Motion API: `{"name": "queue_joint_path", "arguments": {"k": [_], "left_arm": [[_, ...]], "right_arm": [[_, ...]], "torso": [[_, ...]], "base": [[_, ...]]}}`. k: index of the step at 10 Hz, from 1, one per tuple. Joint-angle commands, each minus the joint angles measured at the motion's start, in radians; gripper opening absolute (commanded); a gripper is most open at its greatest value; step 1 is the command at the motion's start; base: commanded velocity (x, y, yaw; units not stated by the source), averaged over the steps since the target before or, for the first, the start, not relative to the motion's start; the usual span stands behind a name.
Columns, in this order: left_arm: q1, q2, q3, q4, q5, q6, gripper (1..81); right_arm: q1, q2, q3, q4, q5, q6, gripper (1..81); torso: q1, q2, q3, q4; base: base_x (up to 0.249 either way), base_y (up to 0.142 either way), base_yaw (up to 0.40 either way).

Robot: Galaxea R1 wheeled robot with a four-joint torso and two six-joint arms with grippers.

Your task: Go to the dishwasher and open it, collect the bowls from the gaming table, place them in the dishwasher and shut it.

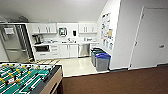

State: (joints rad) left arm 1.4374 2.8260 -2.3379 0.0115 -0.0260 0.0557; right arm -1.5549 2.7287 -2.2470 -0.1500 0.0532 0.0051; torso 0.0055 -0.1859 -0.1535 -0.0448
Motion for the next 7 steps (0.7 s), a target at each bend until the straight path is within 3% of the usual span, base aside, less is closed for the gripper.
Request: {"name": "queue_joint_path", "arguments": {"k": [1,7], "left_arm": [[-0.064,-0.008,0.011,0.002,0.046,0.007,81.1],[-0.061,-0.003,0.011,0.001,0.046,0.006,81.1]], "right_arm": [[0.052,-0.015,0.012,-0.006,-0.047,-0.001,81.1],[0.055,-0.008,0.0,0.001,-0.046,0.001,81.1]], "torso": [[0.0,0.0,0.0,0.0],[0.0,0.0,0.0,0.0]], "base": [[0.133,0.0,0.0],[0.133,0.0,0.0]]}}
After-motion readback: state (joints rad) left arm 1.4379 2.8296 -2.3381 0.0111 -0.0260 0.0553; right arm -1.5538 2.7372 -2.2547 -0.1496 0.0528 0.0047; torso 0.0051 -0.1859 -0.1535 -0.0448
